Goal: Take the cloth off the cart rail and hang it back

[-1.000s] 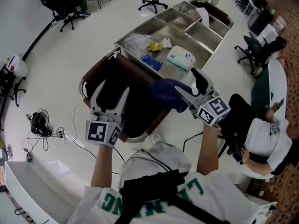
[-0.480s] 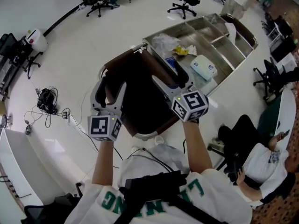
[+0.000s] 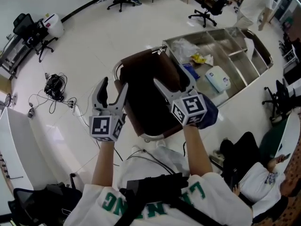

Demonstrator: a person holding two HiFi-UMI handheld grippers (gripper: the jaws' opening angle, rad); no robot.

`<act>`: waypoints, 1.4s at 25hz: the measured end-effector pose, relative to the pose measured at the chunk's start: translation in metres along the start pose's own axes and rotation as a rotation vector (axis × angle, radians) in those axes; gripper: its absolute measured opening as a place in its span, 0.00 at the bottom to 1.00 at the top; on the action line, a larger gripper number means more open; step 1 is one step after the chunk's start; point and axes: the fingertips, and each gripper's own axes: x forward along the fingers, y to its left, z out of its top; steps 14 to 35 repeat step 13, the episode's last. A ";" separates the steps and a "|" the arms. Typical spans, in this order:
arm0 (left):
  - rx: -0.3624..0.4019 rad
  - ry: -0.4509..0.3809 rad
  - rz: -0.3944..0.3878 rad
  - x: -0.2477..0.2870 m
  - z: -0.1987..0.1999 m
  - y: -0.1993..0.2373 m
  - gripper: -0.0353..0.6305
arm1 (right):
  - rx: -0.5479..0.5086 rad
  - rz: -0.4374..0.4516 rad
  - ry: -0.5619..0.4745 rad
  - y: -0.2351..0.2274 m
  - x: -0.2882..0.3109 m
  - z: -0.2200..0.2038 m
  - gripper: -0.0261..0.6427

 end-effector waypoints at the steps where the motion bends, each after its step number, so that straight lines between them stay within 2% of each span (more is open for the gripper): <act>1: 0.012 0.002 -0.004 -0.001 -0.002 0.001 0.48 | -0.002 0.004 0.005 0.002 0.001 0.000 0.68; 5: 0.038 0.007 -0.013 0.000 -0.006 0.002 0.48 | -0.007 0.019 0.005 0.005 0.003 -0.001 0.68; 13: 0.011 0.014 -0.019 0.001 -0.006 -0.006 0.48 | -0.007 0.026 0.009 0.007 0.000 -0.001 0.68; 35: 0.011 0.014 -0.019 0.001 -0.006 -0.006 0.48 | -0.007 0.026 0.009 0.007 0.000 -0.001 0.68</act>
